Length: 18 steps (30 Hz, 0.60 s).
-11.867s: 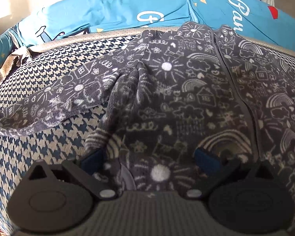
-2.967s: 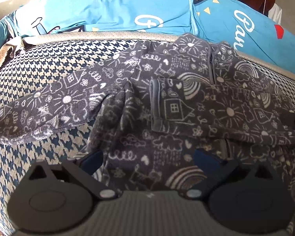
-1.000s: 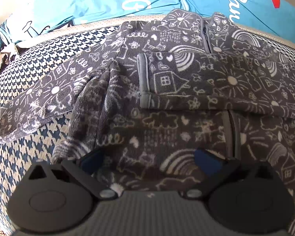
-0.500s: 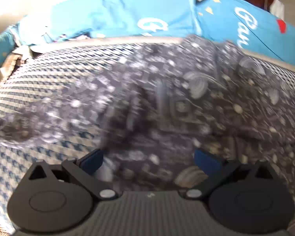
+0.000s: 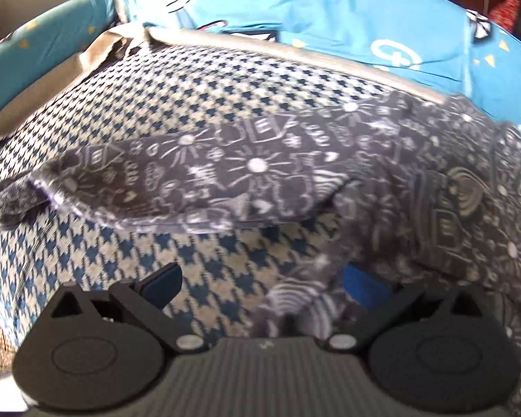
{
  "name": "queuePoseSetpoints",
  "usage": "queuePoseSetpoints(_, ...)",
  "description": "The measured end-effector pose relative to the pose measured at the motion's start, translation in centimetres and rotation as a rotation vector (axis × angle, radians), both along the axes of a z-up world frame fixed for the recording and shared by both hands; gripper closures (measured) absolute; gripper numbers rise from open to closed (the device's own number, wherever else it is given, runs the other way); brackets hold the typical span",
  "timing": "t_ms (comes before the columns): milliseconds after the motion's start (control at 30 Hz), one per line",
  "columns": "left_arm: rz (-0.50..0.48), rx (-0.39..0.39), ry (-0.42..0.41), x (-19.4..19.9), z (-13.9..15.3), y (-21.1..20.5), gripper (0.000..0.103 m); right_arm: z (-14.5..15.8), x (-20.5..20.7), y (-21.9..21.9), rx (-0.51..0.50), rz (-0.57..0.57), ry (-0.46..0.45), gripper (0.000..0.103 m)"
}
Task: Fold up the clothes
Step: 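Grasp the edge of the folded grey doodle jacket with the left tool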
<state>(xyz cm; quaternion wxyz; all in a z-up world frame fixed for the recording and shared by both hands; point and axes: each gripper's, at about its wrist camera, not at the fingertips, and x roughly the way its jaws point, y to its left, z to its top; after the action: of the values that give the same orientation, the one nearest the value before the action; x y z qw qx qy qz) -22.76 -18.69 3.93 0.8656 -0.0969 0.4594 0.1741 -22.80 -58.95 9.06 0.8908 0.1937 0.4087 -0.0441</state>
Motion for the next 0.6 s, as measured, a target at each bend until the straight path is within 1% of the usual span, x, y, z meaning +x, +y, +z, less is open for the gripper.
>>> queuePoseSetpoints(67,0.034,0.003,-0.001,-0.1,0.0,0.9,0.000,-0.3,0.1,0.2,0.019,0.004,0.017,0.034)
queuePoseSetpoints(267,0.141,0.039,-0.005,0.0,0.2,3.7,0.000,-1.1,0.8,0.9,0.032,0.014,0.059,0.034)
queuePoseSetpoints(433,0.258,0.018,-0.006,0.0,0.2,6.9,0.000,-1.6,1.1,1.6,0.012,0.040,0.080,0.034)
queuePoseSetpoints(500,0.293,0.003,-0.012,0.2,0.2,8.1,0.000,-1.7,1.2,1.8,0.001,0.045,0.086,0.034)
queuePoseSetpoints(600,0.352,-0.001,-0.016,0.5,0.1,10.0,0.000,-1.9,1.2,2.0,-0.009,0.053,0.093,0.034)
